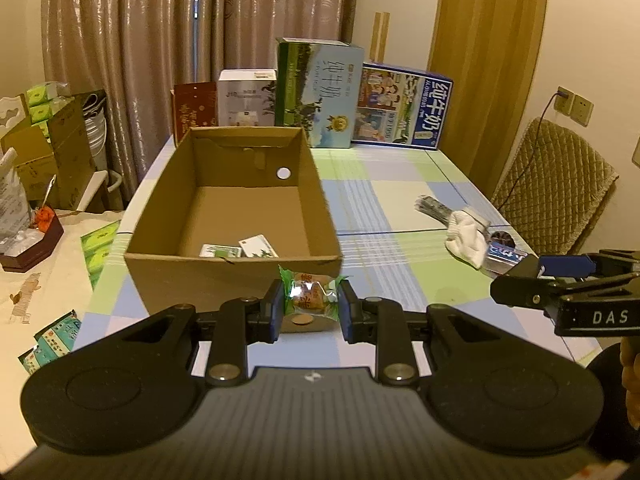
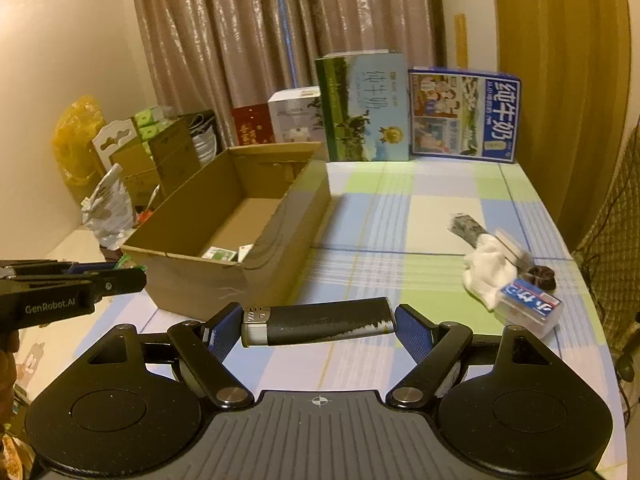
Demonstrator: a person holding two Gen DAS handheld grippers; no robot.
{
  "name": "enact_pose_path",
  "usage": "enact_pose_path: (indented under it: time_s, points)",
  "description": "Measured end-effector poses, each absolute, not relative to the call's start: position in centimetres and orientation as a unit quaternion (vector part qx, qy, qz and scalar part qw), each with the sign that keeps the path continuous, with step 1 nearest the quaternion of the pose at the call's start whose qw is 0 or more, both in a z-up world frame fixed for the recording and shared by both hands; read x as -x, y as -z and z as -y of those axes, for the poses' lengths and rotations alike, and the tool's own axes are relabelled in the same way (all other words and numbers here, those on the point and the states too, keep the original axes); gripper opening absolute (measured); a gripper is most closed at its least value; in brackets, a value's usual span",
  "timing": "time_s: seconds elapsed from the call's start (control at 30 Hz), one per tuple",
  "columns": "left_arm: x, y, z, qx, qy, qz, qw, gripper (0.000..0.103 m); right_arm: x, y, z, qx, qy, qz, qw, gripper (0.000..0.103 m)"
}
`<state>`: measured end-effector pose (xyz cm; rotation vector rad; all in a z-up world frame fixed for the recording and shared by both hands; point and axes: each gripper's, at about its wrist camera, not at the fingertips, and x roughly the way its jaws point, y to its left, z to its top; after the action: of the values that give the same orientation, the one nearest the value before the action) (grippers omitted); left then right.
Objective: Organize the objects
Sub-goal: 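Carry candy and lighter into the cardboard box and open both tools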
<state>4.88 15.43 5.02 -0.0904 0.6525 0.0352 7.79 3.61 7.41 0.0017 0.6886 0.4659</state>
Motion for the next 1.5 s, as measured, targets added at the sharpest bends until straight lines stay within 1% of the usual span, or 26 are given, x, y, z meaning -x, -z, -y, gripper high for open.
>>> enact_pose_path:
  time_s: [0.53,1.0,1.5]
  points:
    - [-5.9,-6.1,-19.4,0.046,-0.021,-0.319,0.946,0.023,-9.9,-8.2,-8.1,0.02,-0.265,-0.326,0.907,0.079]
    - [-11.5,-5.6,-25.1,0.033,-0.024,-0.339,0.94,0.023,-17.7,-9.2,-14.0,0.017,-0.293,-0.328,0.898,0.079]
    - [-18.1,-1.9,-27.7,0.02,-0.012,-0.367,0.93,0.023,-25.5,-5.0,-18.1,-0.024,-0.284,-0.377,0.881,0.079]
